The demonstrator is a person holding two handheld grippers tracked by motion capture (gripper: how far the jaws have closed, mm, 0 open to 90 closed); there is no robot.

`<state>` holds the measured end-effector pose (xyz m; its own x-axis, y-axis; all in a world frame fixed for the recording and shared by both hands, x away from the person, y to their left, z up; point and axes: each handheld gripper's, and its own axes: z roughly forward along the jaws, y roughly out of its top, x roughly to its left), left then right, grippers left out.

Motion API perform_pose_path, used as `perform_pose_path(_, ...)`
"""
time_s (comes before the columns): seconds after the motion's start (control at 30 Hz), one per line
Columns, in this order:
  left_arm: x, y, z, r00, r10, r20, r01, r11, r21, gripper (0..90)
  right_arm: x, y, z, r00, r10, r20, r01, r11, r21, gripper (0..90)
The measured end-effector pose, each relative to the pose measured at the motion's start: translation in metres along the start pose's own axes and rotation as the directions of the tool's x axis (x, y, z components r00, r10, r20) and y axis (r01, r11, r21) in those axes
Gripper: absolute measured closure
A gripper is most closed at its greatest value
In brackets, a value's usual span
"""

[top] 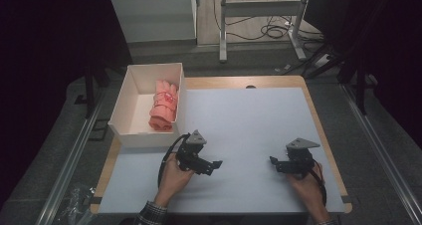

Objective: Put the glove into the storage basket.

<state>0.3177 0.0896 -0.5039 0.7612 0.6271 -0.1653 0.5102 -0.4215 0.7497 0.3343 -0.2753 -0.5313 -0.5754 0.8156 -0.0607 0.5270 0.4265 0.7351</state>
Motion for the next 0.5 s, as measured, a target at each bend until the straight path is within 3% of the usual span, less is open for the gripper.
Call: perform_pose_path(0.5, 0.012, -0.038, 0.014, 0.9973, -0.025, -0.069, 0.029, 0.9985, 0.047, 0.1, 0.000, 0.000, 0.000, 1.0000, 0.000, 0.000, 0.000, 1.000, 0.000, 20.8)
